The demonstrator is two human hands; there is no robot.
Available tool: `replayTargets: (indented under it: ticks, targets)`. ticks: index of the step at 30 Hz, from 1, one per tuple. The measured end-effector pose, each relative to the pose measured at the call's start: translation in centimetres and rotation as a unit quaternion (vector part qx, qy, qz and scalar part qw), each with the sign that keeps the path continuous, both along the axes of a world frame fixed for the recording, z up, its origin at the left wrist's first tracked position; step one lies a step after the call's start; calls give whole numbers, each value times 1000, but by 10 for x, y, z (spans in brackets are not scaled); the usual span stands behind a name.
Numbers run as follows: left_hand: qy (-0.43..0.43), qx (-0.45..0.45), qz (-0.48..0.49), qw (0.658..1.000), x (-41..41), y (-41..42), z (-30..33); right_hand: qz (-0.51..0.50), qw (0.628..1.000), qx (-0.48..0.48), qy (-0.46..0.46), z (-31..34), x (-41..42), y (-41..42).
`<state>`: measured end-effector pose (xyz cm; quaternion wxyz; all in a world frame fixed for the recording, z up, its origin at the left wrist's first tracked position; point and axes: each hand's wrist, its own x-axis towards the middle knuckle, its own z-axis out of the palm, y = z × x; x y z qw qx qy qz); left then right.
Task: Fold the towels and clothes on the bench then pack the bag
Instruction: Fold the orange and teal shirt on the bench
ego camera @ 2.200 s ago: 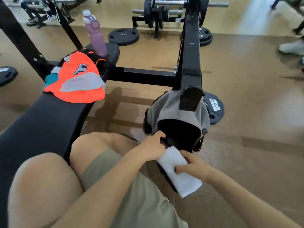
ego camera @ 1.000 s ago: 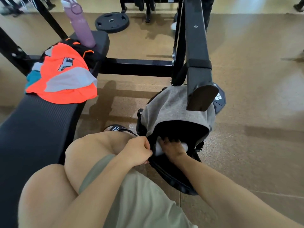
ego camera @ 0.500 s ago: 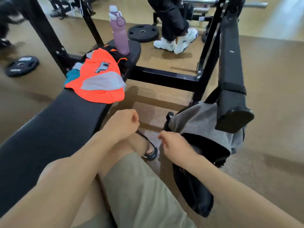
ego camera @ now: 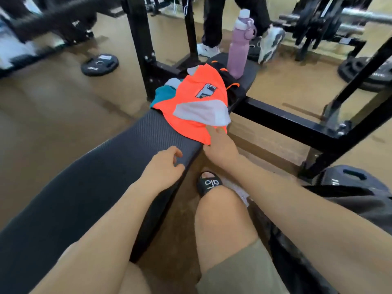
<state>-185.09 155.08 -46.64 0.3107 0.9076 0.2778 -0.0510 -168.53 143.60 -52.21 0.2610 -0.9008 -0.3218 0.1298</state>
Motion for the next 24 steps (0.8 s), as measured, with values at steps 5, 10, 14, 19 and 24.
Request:
replayTargets:
  ticks: [5, 10, 14, 19, 24]
  targets:
    - [4, -56, 11, 998, 16, 31, -12, -18, 994, -75, -77, -23, 31, 35]
    - [-1, -130, 75, 989, 14, 48, -16, -32, 997, -55, -43, -12, 31, 51]
    - [-9, -242, 181, 953, 2, 55, -12, -10, 995, -44, 91, 24, 1, 69]
    - [-26, -423, 259, 868, -30, 66, -1, 52, 953, 68, 291, 67, -80, 98]
    - [-54, -435, 329, 837, -75, 78, 7, 122, 864, 118, 475, 65, -149, 83]
